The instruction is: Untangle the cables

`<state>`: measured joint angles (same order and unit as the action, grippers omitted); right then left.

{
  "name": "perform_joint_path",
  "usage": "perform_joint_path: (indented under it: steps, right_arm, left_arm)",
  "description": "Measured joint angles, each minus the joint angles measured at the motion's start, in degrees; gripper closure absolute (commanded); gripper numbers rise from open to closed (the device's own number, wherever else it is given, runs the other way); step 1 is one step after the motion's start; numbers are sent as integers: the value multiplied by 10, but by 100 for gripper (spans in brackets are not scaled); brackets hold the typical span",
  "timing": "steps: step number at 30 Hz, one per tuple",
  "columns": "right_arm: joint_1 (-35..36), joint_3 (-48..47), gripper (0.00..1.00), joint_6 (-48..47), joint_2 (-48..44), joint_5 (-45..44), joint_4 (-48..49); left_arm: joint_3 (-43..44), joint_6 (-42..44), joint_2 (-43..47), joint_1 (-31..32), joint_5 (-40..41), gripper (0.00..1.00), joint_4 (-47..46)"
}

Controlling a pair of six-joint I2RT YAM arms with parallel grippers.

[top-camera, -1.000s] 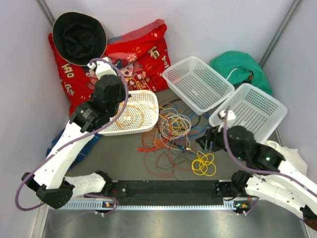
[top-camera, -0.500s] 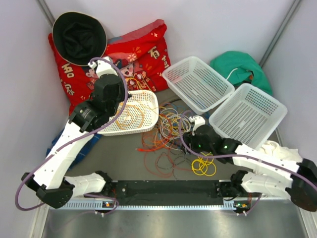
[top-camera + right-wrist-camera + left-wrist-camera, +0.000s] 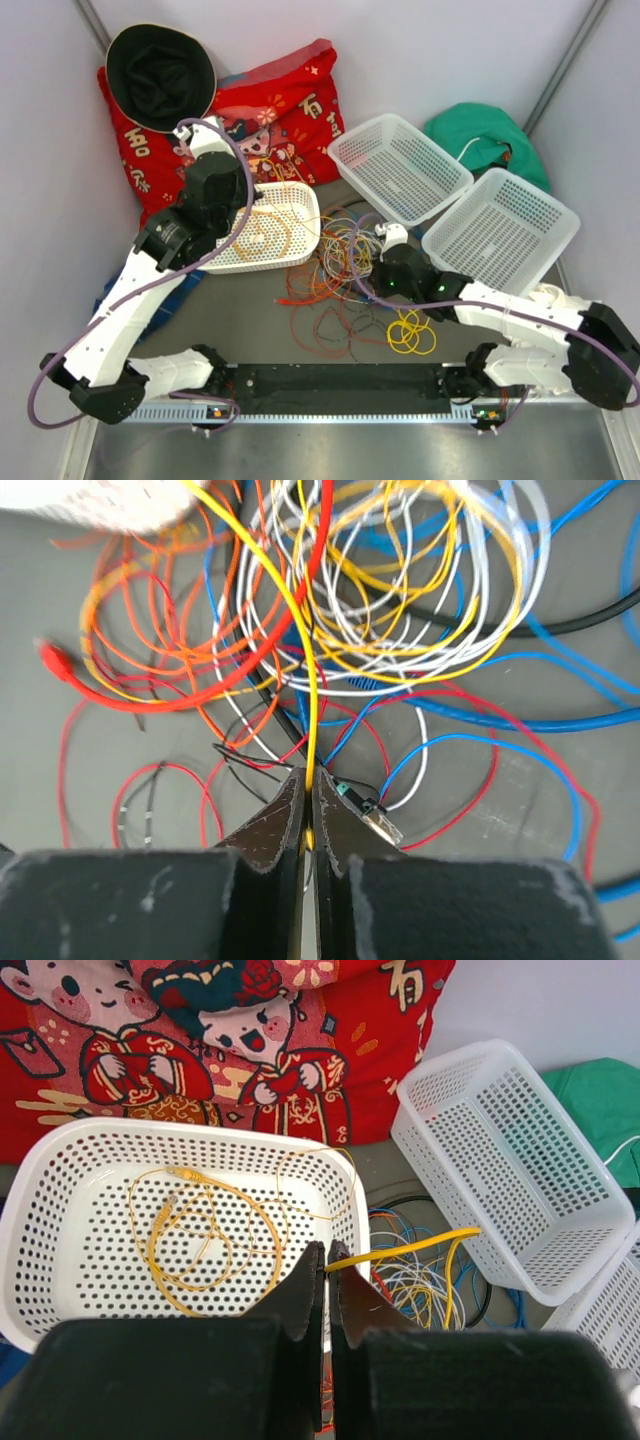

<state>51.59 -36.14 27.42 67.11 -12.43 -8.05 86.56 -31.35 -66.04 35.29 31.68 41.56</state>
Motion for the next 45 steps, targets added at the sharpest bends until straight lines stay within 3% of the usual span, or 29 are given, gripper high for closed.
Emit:
perform_joint_path:
  steps: [6, 11, 17, 21, 28, 34, 39, 45]
  right_arm:
    - [0, -43, 100, -5, -96, -18, -60]
    - [0, -171, 100, -20, -175, -32, -141]
    - [0, -427, 100, -49, -140, -35, -225]
    - [0, -477, 100, -57, -117, -26, -247]
    - [0, -483, 100, -58, 17, 23, -257]
    - [-5, -495, 100, -57, 139, 76, -210]
    - [-20, -556, 100, -42, 254, 129, -139]
    - [-27, -644, 100, -24, 396, 180, -97]
  left_arm:
    - [-43, -2, 37, 0, -8, 100, -23]
    - [-151, -3, 96, 0, -69, 100, -96]
    - [-239, -6, 114, 0, -199, 100, -190]
    - [-250, -14, 114, 0, -203, 100, -200]
    - [-179, -43, 83, 0, -45, 100, -99]
    - [-173, -71, 65, -21, 67, 100, -45]
    - [-173, -94, 28, -97, 91, 100, -29]
    - [-193, -127, -12, -221, 54, 100, -29]
